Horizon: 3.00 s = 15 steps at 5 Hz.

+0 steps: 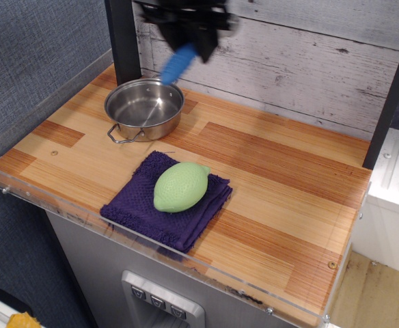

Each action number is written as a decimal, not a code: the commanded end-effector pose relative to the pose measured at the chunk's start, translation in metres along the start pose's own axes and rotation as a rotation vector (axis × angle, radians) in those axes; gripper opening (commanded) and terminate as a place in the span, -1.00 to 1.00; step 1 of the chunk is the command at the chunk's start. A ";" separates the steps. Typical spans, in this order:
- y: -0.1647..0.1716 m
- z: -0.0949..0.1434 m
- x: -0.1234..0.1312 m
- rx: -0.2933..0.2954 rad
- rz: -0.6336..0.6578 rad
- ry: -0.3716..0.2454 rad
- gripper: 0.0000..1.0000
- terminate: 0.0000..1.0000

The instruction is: Move blue spoon below pot next to green lime on purple cloth

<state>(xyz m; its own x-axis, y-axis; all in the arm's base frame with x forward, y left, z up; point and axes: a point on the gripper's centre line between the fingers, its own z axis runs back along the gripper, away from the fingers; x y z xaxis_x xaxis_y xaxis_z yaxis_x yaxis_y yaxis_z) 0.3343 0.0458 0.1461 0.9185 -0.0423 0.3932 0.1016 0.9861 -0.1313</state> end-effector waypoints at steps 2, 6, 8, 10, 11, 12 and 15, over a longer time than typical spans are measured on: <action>0.096 0.036 -0.064 0.142 -0.043 0.110 -1.00 -1.00; 0.163 -0.019 -0.088 0.262 0.053 0.298 -1.00 -1.00; 0.177 -0.044 -0.098 0.243 0.020 0.379 -1.00 -1.00; 0.164 -0.054 -0.112 0.191 0.020 0.415 -1.00 -1.00; 0.162 -0.051 -0.115 0.186 0.027 0.414 -1.00 -1.00; 0.159 -0.044 -0.115 0.190 0.053 0.401 1.00 -1.00; 0.111 0.050 -0.082 0.245 -0.023 0.207 1.00 -1.00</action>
<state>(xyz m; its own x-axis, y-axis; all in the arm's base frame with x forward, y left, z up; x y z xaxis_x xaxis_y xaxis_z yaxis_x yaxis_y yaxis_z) 0.2565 0.1631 0.1264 0.9856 -0.0539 0.1606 0.0434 0.9967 0.0684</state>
